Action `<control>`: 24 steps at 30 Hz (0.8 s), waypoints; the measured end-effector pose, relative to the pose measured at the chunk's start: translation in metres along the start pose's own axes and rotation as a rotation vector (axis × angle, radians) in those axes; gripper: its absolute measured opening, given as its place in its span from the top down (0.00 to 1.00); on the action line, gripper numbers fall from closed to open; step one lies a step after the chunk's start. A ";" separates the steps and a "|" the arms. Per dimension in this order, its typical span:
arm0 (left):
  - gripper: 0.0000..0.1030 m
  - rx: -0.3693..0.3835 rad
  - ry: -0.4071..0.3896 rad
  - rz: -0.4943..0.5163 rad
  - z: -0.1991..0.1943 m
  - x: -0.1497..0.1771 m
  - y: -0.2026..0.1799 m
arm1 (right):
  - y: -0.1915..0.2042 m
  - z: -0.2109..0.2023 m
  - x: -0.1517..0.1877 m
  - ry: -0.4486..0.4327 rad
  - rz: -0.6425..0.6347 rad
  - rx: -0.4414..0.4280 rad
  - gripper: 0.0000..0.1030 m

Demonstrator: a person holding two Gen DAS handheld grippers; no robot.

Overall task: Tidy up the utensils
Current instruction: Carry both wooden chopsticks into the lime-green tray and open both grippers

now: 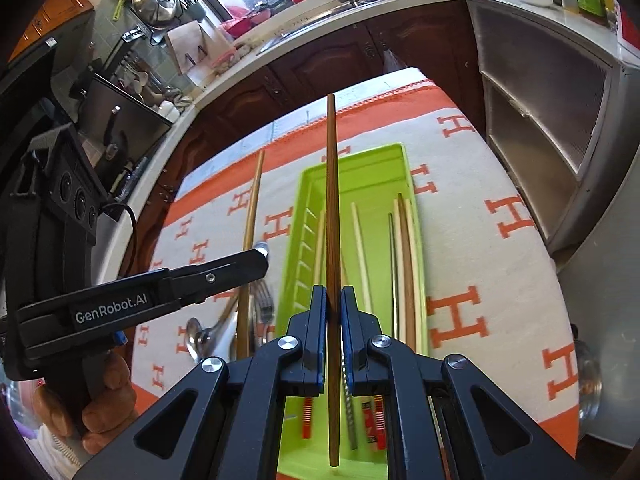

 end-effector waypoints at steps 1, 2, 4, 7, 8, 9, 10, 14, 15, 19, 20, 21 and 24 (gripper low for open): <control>0.96 -0.011 0.004 0.007 0.006 0.000 0.001 | -0.002 0.003 0.000 0.007 -0.003 0.010 0.94; 0.96 -0.024 0.013 0.018 0.012 0.001 0.000 | -0.005 0.009 0.000 0.012 -0.003 0.017 0.94; 0.96 -0.042 0.027 0.031 0.021 0.004 0.002 | -0.011 0.018 0.001 0.031 -0.002 0.029 0.94; 0.96 -0.079 0.033 0.056 0.028 0.008 0.005 | -0.021 0.030 0.002 0.050 0.023 0.037 0.93; 0.96 -0.080 0.032 0.060 0.028 0.009 0.005 | -0.021 0.035 0.003 0.053 0.031 0.038 0.92; 0.96 -0.083 0.035 0.066 0.028 0.010 0.006 | -0.025 0.037 0.004 0.058 0.041 0.037 0.89; 0.96 -0.087 0.037 0.071 0.028 0.011 0.006 | -0.027 0.040 0.004 0.060 0.049 0.036 0.87; 0.89 -0.115 0.046 0.078 0.023 0.016 0.013 | -0.031 0.045 0.006 0.051 0.057 0.044 0.69; 0.84 -0.116 0.049 0.075 0.021 0.018 0.016 | -0.031 0.044 0.006 0.045 0.053 0.047 0.67; 0.62 -0.131 0.029 0.062 0.007 0.027 0.028 | -0.029 0.044 0.012 0.050 0.054 0.041 0.67; 0.61 -0.135 0.022 0.063 0.003 0.029 0.030 | -0.028 0.045 0.015 0.056 0.054 0.039 0.67; 0.61 -0.139 0.013 0.064 -0.001 0.031 0.033 | -0.026 0.044 0.017 0.060 0.055 0.038 0.67; 0.60 -0.149 0.000 0.054 -0.014 0.038 0.045 | -0.019 0.044 0.024 0.070 0.049 0.029 0.67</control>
Point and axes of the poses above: each gripper's, at about its wrist camera, not at the fingertips, and z roughly the way its jaws point, y to its left, x to its underside, the point moved 8 cm from there along z, roughly the way its jaws point, and after that the axes turned 11 degrees about -x, right-handed, at the moved point
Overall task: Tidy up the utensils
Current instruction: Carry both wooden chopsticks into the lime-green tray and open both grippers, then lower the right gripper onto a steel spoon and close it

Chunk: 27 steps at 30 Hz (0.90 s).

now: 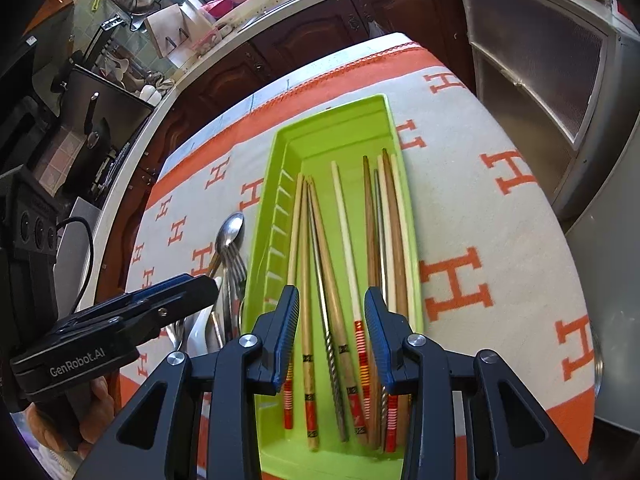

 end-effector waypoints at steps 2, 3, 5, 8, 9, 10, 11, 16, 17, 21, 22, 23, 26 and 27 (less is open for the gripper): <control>0.60 -0.010 -0.004 -0.010 -0.006 0.006 0.010 | 0.005 0.000 0.004 0.004 -0.018 0.007 0.66; 0.60 -0.015 -0.009 -0.018 -0.009 0.009 0.016 | 0.008 -0.001 0.007 0.005 -0.026 0.007 0.66; 0.60 -0.023 -0.016 -0.033 -0.016 0.016 0.028 | 0.017 -0.001 0.012 0.008 -0.040 0.000 0.66; 0.60 -0.030 -0.023 -0.065 -0.025 0.027 0.047 | 0.027 -0.001 0.017 0.016 -0.062 -0.004 0.66; 0.60 -0.036 -0.028 -0.073 -0.028 0.030 0.053 | 0.034 0.000 0.019 0.020 -0.074 -0.007 0.66; 0.60 -0.043 -0.033 -0.079 -0.031 0.032 0.058 | 0.037 0.000 0.020 0.023 -0.082 -0.009 0.66; 0.60 -0.054 -0.042 -0.087 -0.035 0.035 0.066 | 0.044 0.002 0.022 0.029 -0.096 -0.011 0.66; 0.60 -0.086 -0.069 -0.127 -0.050 0.046 0.098 | 0.078 0.009 0.033 0.060 -0.157 -0.032 0.66; 0.60 -0.099 -0.076 -0.133 -0.052 0.048 0.105 | 0.088 0.012 0.036 0.072 -0.175 -0.036 0.66; 0.60 -0.150 -0.098 -0.150 -0.058 0.058 0.131 | 0.120 0.023 0.049 0.109 -0.230 -0.058 0.66; 0.60 -0.158 -0.098 -0.155 -0.058 0.061 0.136 | 0.127 0.026 0.052 0.116 -0.242 -0.061 0.66; 0.60 -0.166 -0.097 -0.163 -0.058 0.064 0.142 | 0.136 0.029 0.055 0.125 -0.259 -0.064 0.66; 0.60 -0.171 -0.082 -0.192 -0.054 0.073 0.161 | 0.157 0.040 0.062 0.155 -0.291 -0.075 0.66; 0.60 -0.173 -0.076 -0.200 -0.052 0.076 0.165 | 0.161 0.043 0.063 0.164 -0.299 -0.076 0.66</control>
Point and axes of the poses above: each gripper's, at about its wrist camera, not at the fingertips, and z roughly the way its jaws point, y to its left, x to its underside, the point moved 8 cm from there along z, roughly the way its jaws point, and after that the axes turned 11 degrees about -x, right-handed, at the moved point
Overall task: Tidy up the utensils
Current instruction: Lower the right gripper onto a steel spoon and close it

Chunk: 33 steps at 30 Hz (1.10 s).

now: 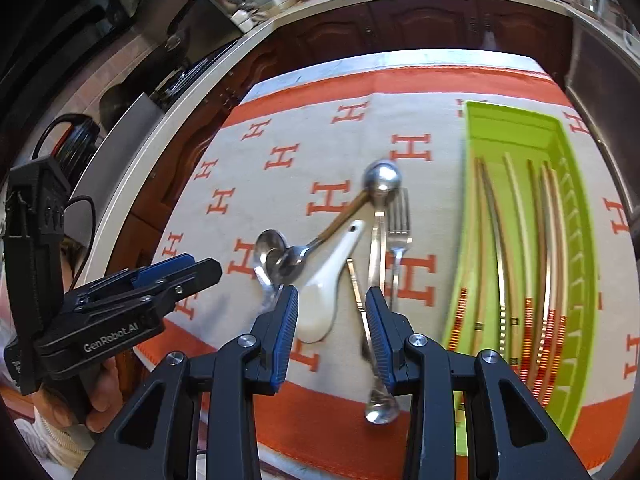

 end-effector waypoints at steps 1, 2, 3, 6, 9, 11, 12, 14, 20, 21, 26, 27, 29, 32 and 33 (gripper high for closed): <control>0.60 -0.003 0.006 -0.007 0.003 0.002 0.004 | 0.006 0.005 0.000 0.014 -0.010 -0.001 0.66; 0.60 -0.006 0.012 -0.011 0.006 0.003 0.007 | 0.009 0.009 -0.001 0.022 -0.015 -0.003 0.66; 0.60 -0.009 0.018 -0.017 0.010 0.005 0.012 | 0.015 0.014 -0.001 0.037 -0.020 -0.005 0.66; 0.60 -0.014 0.034 -0.028 0.017 0.010 0.022 | 0.020 0.026 -0.002 0.066 -0.025 -0.016 0.66; 0.60 -0.023 0.046 -0.033 0.025 0.014 0.030 | 0.022 0.038 -0.006 0.086 -0.034 -0.022 0.66; 0.60 -0.029 0.050 -0.037 0.028 0.016 0.035 | 0.025 0.047 -0.008 0.098 -0.037 -0.028 0.66; 0.60 -0.030 0.055 -0.040 0.031 0.017 0.037 | 0.026 0.050 -0.010 0.103 -0.040 -0.030 0.66; 0.60 -0.030 0.065 -0.045 0.035 0.018 0.041 | 0.029 0.057 -0.012 0.111 -0.047 -0.033 0.66; 0.60 -0.026 0.095 -0.059 0.047 0.023 0.050 | 0.035 0.077 -0.013 0.142 -0.073 -0.045 0.66; 0.60 -0.024 0.100 -0.063 0.048 0.025 0.051 | 0.036 0.080 -0.013 0.149 -0.075 -0.046 0.66; 0.60 -0.017 0.122 -0.077 0.056 0.029 0.055 | 0.039 0.092 -0.010 0.173 -0.094 -0.045 0.67; 0.60 -0.015 0.124 -0.078 0.057 0.030 0.056 | 0.040 0.094 -0.010 0.178 -0.097 -0.044 0.68; 0.60 -0.011 0.121 -0.079 0.058 0.029 0.057 | 0.040 0.098 -0.008 0.188 -0.101 -0.043 0.69; 0.60 -0.008 0.119 -0.079 0.059 0.028 0.056 | 0.040 0.104 -0.005 0.203 -0.120 -0.026 0.70; 0.60 -0.007 0.118 -0.078 0.059 0.028 0.056 | 0.040 0.107 -0.003 0.212 -0.133 -0.020 0.70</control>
Point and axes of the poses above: each gripper's, at about its wrist camera, not at the fingertips, and z roughly the way its jaws point, y to its left, x to its underside, the point moved 8 cm from there along z, roughly the way its jaws point, and after that the axes turned 11 degrees about -x, right-handed, at the moved point
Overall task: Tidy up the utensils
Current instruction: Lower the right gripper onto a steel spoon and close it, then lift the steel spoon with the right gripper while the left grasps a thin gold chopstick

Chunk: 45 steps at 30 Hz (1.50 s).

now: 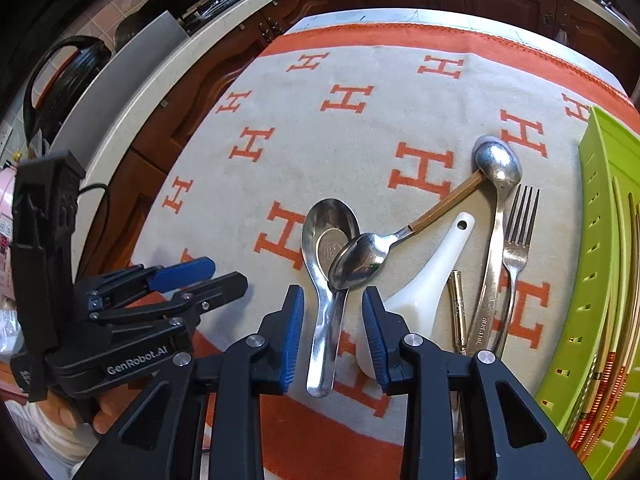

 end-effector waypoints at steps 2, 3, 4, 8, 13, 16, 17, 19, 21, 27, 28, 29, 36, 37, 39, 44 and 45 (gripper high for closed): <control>0.60 0.001 -0.001 0.001 0.000 0.000 -0.001 | 0.001 0.006 0.003 0.017 -0.012 0.007 0.70; 0.60 0.001 -0.002 0.002 0.000 0.000 -0.001 | 0.000 0.009 0.005 0.025 -0.014 0.011 0.70; 0.60 0.002 -0.003 0.002 0.000 -0.001 -0.001 | 0.000 0.011 0.006 0.029 -0.015 0.012 0.70; 0.60 0.007 -0.004 0.002 -0.001 -0.001 0.000 | -0.004 0.019 0.009 0.051 -0.010 0.017 0.72; 0.60 0.009 -0.005 0.001 0.000 -0.001 0.001 | -0.007 0.024 0.009 0.057 -0.019 0.028 0.81; 0.60 0.010 -0.004 0.001 0.000 -0.001 0.001 | -0.007 0.025 0.009 0.061 -0.029 0.034 0.85; 0.60 0.011 -0.003 0.000 0.000 -0.001 0.001 | -0.006 0.025 0.009 0.062 -0.035 0.036 0.85; 0.60 0.009 -0.003 -0.003 0.000 -0.002 0.002 | -0.004 0.026 0.009 0.063 -0.042 0.038 0.85; 0.60 0.002 -0.006 -0.010 -0.001 -0.003 0.005 | -0.002 0.026 0.010 0.065 -0.040 0.026 0.86; 0.60 -0.006 -0.027 -0.044 -0.010 -0.007 0.015 | 0.004 0.029 0.013 0.070 -0.020 -0.018 0.86; 0.60 -0.008 -0.029 -0.046 -0.011 -0.007 0.016 | 0.004 0.028 0.014 0.069 -0.014 -0.026 0.86; 0.60 -0.008 -0.031 -0.047 -0.012 -0.006 0.017 | 0.004 0.028 0.014 0.070 -0.008 -0.036 0.86; 0.60 -0.008 -0.026 -0.047 -0.014 -0.003 0.018 | 0.010 0.028 0.020 0.080 -0.007 -0.062 0.86; 0.60 -0.008 -0.028 -0.045 -0.015 -0.003 0.018 | 0.011 0.029 0.021 0.081 -0.007 -0.064 0.86; 0.60 -0.008 -0.032 -0.042 -0.016 -0.002 0.017 | 0.013 0.028 0.024 0.084 -0.012 -0.068 0.86; 0.60 -0.010 -0.031 -0.039 -0.017 -0.001 0.017 | 0.014 0.028 0.027 0.077 0.000 -0.077 0.86; 0.60 -0.009 -0.031 -0.038 -0.017 -0.001 0.017 | 0.014 0.026 0.027 0.070 0.002 -0.075 0.86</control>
Point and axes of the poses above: each gripper's, at about its wrist camera, not at the fingertips, and z roughly the way its jaws point, y to its left, x to its underside, the point moved 8 cm from there along z, roughly the way its jaws point, and after that the axes turned 11 degrees about -x, right-handed, at the moved point
